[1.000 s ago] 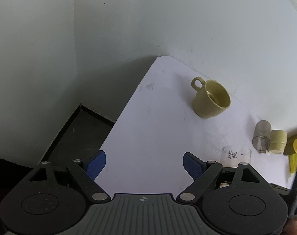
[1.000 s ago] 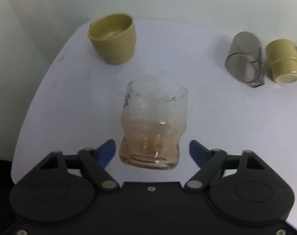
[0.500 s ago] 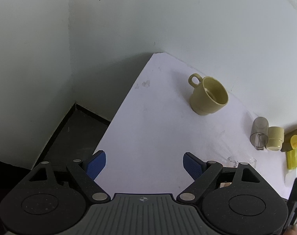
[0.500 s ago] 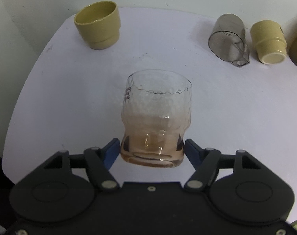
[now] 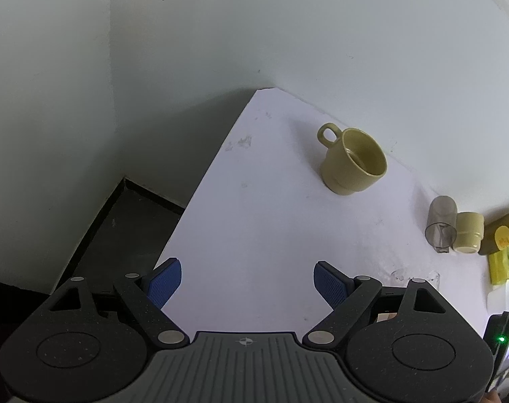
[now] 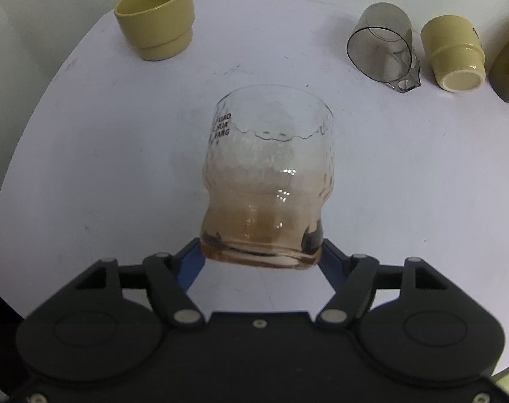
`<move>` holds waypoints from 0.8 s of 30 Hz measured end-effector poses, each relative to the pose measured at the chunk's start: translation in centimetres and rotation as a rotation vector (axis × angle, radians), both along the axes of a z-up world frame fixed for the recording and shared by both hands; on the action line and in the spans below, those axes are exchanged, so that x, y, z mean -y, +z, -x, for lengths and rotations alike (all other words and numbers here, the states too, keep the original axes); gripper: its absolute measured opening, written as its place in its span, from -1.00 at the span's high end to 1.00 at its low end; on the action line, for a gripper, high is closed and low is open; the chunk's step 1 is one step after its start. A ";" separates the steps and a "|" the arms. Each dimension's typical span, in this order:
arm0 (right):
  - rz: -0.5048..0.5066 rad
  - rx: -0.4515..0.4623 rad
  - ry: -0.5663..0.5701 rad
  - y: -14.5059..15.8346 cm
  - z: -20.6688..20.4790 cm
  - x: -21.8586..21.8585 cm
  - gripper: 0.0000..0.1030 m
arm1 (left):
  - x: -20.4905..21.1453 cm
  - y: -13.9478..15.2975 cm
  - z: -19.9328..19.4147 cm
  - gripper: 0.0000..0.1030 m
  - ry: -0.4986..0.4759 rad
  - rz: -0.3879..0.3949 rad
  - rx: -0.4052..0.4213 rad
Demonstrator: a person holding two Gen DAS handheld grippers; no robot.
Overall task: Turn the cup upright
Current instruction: 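Rotate the held glass with the right tool to turn its rim up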
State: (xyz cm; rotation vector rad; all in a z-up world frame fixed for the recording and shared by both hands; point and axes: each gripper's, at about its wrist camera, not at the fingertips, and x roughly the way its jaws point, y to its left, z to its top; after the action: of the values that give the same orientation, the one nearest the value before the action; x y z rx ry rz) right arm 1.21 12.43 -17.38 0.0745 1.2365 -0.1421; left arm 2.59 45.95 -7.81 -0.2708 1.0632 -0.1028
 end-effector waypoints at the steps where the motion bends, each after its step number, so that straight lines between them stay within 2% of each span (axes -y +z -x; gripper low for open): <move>1: 0.021 0.009 0.001 0.1 0.1 -0.3 -0.41 | 0.0 0.0 0.0 -0.65 -0.002 0.001 0.000; 3: 0.044 0.037 0.019 0.4 0.0 -0.5 -0.54 | 0.0 -0.1 0.0 -0.65 0.001 0.001 -0.003; 6: 0.056 0.010 0.028 0.2 -0.5 -0.5 -0.38 | -0.1 0.2 0.0 -0.65 0.008 0.002 0.005; 12: 0.014 -0.006 0.013 0.5 -0.5 0.5 -0.38 | -0.1 0.6 -0.1 -0.65 0.016 0.001 0.020; 24: -0.007 0.003 -0.012 3.9 0.0 1.5 -0.38 | 1.5 0.1 -0.6 -0.65 -0.035 0.011 0.016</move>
State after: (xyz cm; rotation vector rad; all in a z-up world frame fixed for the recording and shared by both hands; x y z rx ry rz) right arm 1.19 10.90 -13.46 0.0883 1.2338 -0.1475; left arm 3.17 44.48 -7.71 -0.2612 1.0519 -0.1416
